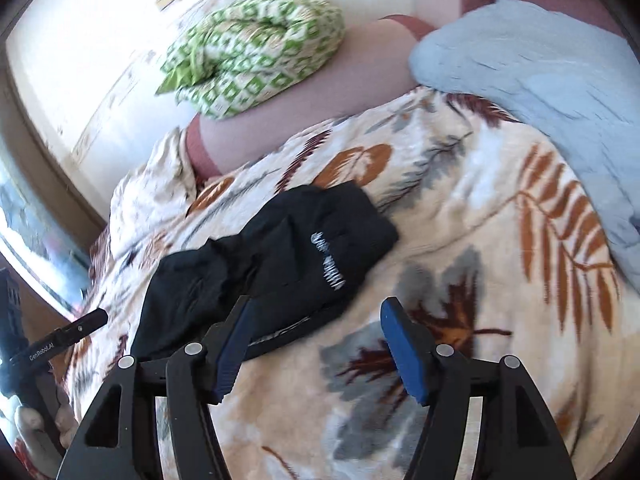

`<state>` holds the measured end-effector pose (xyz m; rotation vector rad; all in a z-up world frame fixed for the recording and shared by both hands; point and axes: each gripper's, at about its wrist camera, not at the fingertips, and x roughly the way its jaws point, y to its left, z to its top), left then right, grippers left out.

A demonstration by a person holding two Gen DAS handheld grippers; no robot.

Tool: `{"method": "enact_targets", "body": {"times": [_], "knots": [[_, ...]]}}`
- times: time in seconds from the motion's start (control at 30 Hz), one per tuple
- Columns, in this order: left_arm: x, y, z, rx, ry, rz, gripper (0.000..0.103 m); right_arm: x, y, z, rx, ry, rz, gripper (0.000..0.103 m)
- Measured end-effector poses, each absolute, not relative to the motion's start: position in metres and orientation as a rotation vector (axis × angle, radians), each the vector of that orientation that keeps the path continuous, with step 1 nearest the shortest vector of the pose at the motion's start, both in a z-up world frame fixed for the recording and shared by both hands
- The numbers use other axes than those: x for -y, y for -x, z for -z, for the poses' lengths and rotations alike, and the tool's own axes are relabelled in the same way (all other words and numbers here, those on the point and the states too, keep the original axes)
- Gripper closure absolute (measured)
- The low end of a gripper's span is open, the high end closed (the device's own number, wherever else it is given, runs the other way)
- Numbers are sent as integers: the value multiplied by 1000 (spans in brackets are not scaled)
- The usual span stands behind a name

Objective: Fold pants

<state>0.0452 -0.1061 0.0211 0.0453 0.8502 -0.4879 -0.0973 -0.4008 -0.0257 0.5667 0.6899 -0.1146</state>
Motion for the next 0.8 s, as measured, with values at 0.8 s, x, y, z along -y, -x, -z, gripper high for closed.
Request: {"method": "enact_targets", "body": {"times": [0.8], "knots": [[386,-170,48,-1106,-359,904,31,426,36,83,-711,-748,-20,32]]}}
